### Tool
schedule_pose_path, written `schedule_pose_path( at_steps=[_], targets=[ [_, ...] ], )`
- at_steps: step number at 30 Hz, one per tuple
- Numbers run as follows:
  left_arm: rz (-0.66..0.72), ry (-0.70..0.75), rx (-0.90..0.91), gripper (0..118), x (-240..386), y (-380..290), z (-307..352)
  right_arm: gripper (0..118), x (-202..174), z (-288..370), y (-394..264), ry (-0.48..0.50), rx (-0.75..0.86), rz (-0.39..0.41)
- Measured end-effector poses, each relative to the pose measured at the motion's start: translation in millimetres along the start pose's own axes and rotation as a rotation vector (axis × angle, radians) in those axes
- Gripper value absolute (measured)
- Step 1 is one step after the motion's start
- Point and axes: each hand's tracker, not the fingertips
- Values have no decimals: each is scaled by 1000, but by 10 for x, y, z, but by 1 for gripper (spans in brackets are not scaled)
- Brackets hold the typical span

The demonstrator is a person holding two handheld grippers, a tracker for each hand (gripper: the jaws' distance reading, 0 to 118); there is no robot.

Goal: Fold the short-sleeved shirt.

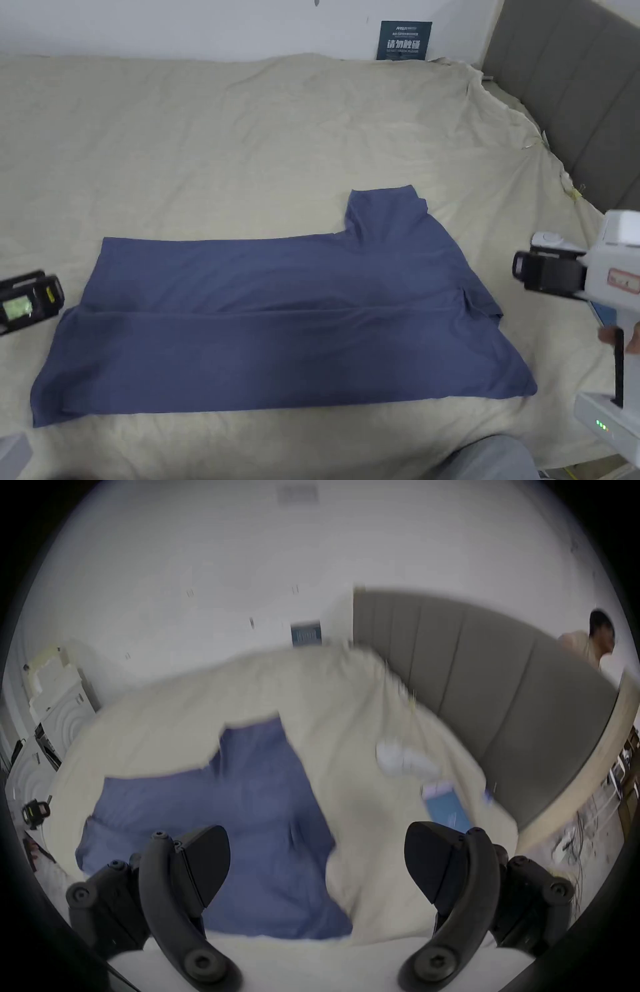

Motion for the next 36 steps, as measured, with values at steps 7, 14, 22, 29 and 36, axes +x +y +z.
schedule_pose_path(
  at_steps=[7, 14, 22, 29, 36],
  targets=[
    [-145, 0, 327, 109, 510, 113, 279, 108, -354, 218, 105, -3, 317, 49],
    [-167, -69, 365, 9, 708, -110, 284, 23, -627, 283, -98, 40, 363, -23],
    [-164, -113, 316, 0, 768, -210, 158, 0, -665, 206, -129, 80, 327, 6],
    [-159, -141, 287, 0, 813, -125, -39, 0, -681, 50, -24, 85, 323, -8],
    [-149, -121, 137, 2, 765, 287, -690, 0, -789, -157, 104, 101, 291, -34]
  ],
)
